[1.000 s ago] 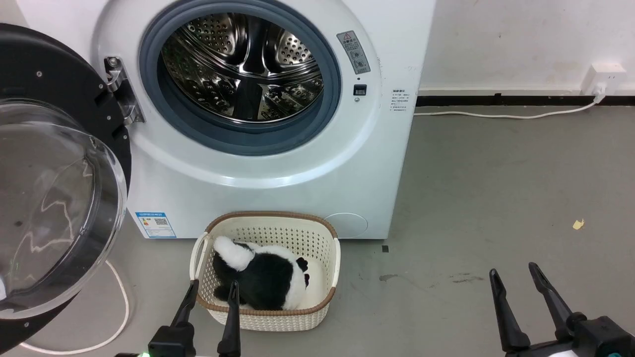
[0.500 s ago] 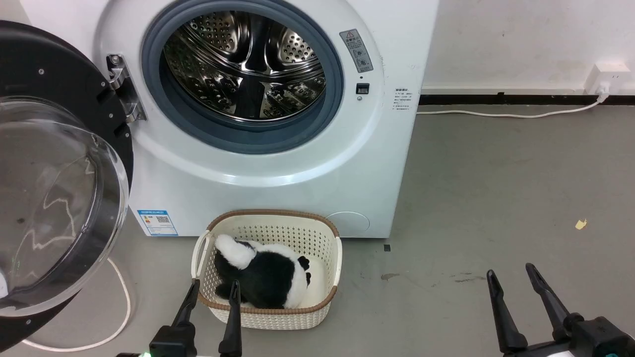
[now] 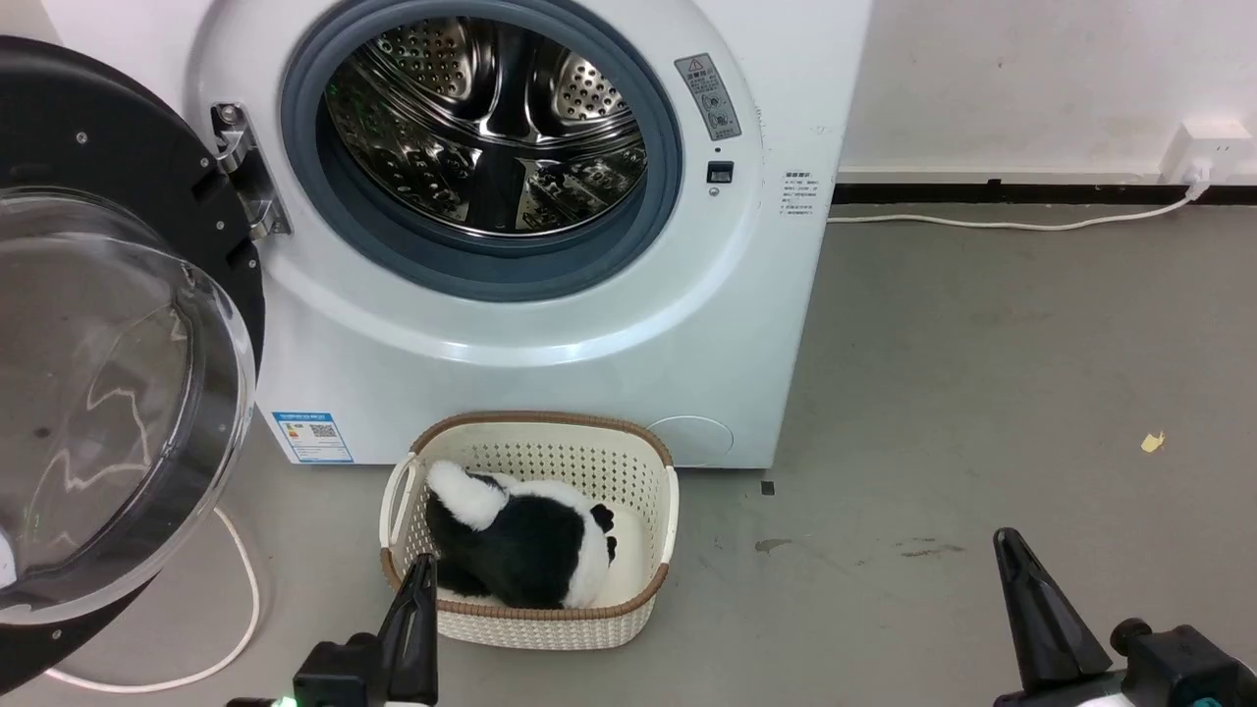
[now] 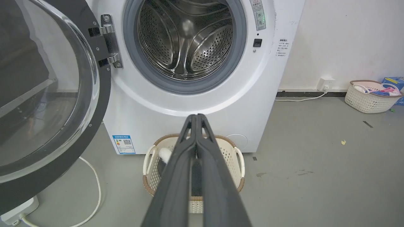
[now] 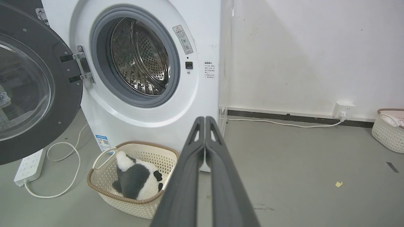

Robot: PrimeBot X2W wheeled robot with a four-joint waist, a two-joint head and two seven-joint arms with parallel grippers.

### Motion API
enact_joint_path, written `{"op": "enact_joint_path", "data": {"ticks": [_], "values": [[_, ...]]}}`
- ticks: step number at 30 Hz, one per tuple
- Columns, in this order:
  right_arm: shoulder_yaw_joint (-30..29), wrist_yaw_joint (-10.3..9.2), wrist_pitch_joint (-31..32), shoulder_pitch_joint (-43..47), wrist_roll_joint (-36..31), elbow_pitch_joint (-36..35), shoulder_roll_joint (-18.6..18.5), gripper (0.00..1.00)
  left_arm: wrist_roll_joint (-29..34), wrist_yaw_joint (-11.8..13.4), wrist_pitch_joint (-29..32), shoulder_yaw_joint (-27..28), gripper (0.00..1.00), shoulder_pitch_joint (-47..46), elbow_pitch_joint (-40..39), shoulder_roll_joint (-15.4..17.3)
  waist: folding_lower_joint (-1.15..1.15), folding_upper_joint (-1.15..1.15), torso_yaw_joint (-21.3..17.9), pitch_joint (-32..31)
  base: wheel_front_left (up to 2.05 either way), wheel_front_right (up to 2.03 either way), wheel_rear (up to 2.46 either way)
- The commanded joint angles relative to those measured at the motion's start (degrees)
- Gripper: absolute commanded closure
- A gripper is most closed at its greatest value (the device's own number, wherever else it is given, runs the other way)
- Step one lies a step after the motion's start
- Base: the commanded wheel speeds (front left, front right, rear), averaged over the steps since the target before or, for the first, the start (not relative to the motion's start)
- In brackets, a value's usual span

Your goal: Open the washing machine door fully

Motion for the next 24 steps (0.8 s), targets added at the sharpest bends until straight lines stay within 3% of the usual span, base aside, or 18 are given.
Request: {"op": "enact_joint_path", "data": {"ticks": [1,24], "values": [[0.01,0.00,0.27,-0.36,-0.25,-0.02,0.02,1.00,0.57,-0.42,0.25,0.49,1.00,-0.21,-0.24,-0.36,0.00,0.00,-0.01,0.01,0.00,0.00,0.00],[0.34,0.01,2.89,-1.57,-1.09,-0.09,0.07,1.00,3.17,-2.47,2.94,3.43,1.00,-0.85,-1.23,-1.85,0.00,0.00,-0.14,0.24,0.00,0.00,0.00]]}}
